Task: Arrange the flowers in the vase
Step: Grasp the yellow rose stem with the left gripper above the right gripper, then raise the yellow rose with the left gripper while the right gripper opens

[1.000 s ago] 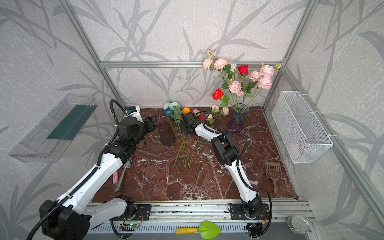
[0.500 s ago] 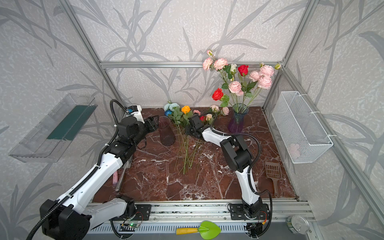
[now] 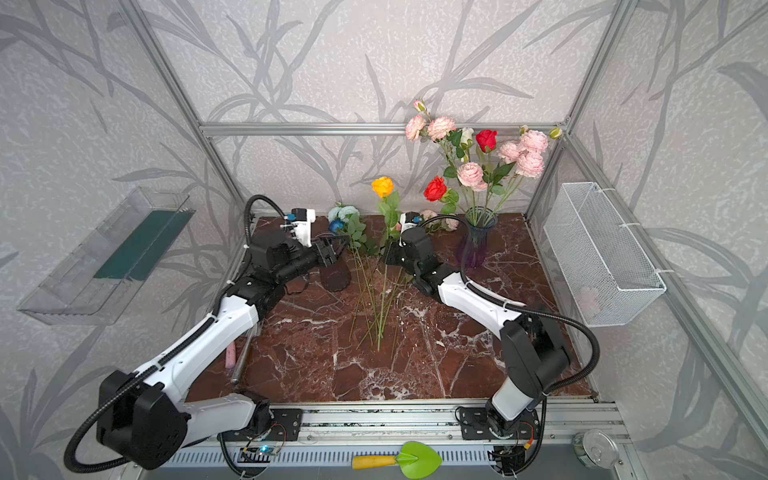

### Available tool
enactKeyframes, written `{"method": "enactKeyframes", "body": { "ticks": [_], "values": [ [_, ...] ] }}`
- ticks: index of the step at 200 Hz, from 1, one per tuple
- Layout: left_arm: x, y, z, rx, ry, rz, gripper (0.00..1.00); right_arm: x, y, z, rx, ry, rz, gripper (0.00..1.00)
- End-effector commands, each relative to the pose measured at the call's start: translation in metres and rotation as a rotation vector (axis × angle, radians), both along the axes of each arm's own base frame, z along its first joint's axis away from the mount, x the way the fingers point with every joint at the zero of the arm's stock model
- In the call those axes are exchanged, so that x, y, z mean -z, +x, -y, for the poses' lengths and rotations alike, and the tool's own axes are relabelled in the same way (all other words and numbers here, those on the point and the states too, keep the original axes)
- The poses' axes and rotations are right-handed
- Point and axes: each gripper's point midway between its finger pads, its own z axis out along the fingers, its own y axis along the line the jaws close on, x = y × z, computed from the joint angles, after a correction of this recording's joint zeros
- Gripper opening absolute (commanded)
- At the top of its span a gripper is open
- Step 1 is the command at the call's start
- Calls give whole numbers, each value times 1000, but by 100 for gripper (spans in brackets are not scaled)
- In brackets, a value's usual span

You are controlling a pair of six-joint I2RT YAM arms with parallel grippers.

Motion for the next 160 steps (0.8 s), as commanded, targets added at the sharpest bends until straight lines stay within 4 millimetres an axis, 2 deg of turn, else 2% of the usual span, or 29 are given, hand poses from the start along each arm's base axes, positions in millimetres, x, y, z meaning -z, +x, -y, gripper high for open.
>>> {"method": "enactKeyframes", "body": {
  "ticks": [1,37,62,78,96,108,148,160],
  "values": [
    [-27,-31,39,250,-74,65,59,-70,-19,2,-7,129,179,0],
    [-27,-54,61,374,-67,87,63,-95,-44,-2,-60,232,204,0],
    [-20,-71,77,448,-24,85,61,-103,-53,-7,-90,248,212,0],
    [-18,-74,80,451,-9,94,46,-105,-58,-11,-105,250,216,0],
    [-16,-70,79,418,-1,99,20,-105,-63,-14,-116,248,212,0],
    [-16,-67,76,390,7,103,10,-105,-66,-14,-123,257,205,0],
    [-17,-61,70,332,2,121,0,-113,-74,-15,-146,270,207,0],
    [-17,-61,69,323,5,125,0,-114,-77,-16,-154,274,205,0]
  ]
}}
